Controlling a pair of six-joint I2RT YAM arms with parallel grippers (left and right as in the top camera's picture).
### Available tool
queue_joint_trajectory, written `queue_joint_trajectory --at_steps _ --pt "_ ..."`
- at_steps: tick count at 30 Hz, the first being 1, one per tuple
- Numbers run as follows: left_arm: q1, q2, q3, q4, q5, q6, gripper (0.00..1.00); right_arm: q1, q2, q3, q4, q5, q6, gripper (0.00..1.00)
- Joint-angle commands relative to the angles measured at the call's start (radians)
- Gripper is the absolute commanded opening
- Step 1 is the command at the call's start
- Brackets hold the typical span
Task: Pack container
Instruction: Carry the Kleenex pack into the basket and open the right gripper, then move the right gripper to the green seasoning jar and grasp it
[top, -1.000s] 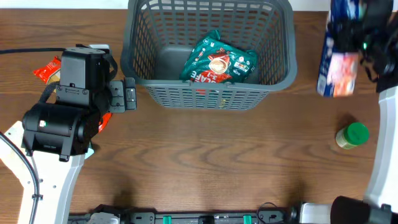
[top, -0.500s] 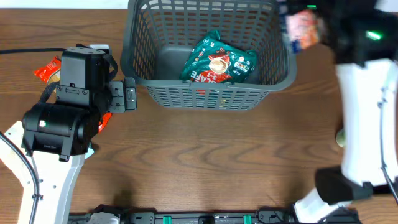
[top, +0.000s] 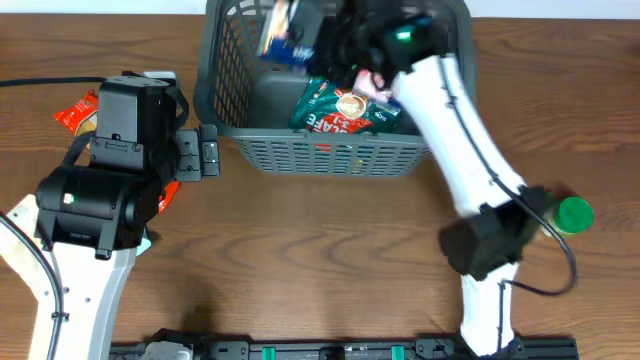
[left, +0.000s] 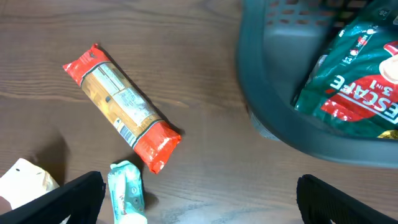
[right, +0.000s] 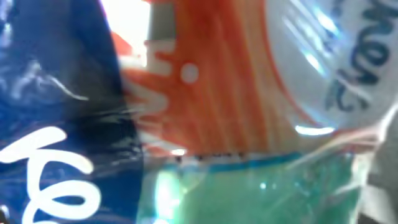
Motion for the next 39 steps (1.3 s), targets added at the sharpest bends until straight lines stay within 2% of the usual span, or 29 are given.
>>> queue_joint_trajectory --at_steps 1,6,7,8,10,11,14,16,20,26,32,36,39 --pt "-0.005 0.0 0.014 -0.003 -0.012 0.006 0.99 0.016 0.071 0.023 -0.018 -0.016 -0.071 0.01" --pt "-0.005 0.0 0.014 -0.003 -0.012 0.006 0.99 0.016 0.127 0.023 -0.047 -0.024 -0.071 0.03" --pt "-0.005 0.0 0.014 -0.003 -0.012 0.006 0.99 0.016 0.128 0.023 -0.053 -0.024 -0.07 0.17" --pt "-0.005 0.0 0.014 -0.003 -0.012 0.006 0.98 0.015 0.128 0.023 -0.056 -0.024 -0.07 0.4" --pt "-0.005 0.0 0.014 -0.002 -0.012 0.006 0.99 0.014 0.127 0.023 -0.058 -0.023 -0.07 0.75" --pt "-0.005 0.0 0.014 -0.002 -0.012 0.006 0.99 0.014 0.125 0.023 -0.059 -0.023 -0.07 0.79" --pt "-0.005 0.0 0.014 -0.002 -0.012 0.006 0.99 0.014 0.118 0.023 -0.063 -0.023 -0.069 0.83" --pt "-0.005 0.0 0.014 -0.003 -0.012 0.006 0.99 0.014 0.101 0.028 -0.061 -0.023 -0.039 0.99" --pt "-0.005 0.0 0.014 -0.002 -0.012 0.006 0.99 0.006 0.033 0.075 -0.058 -0.023 0.0 0.99" --pt "-0.005 0.0 0.014 -0.003 -0.012 0.006 0.99 -0.079 -0.103 0.217 -0.057 0.061 0.211 0.99" --pt "-0.005 0.0 0.014 -0.002 -0.012 0.006 0.99 -0.317 -0.229 0.263 -0.123 0.136 0.655 0.99" --pt "-0.005 0.0 0.014 -0.002 -0.012 0.006 0.98 -0.534 -0.277 0.263 -0.312 0.138 0.984 0.99" --pt "-0.005 0.0 0.014 -0.002 -0.012 0.006 0.99 -0.696 -0.288 0.263 -0.495 0.158 1.123 0.99"
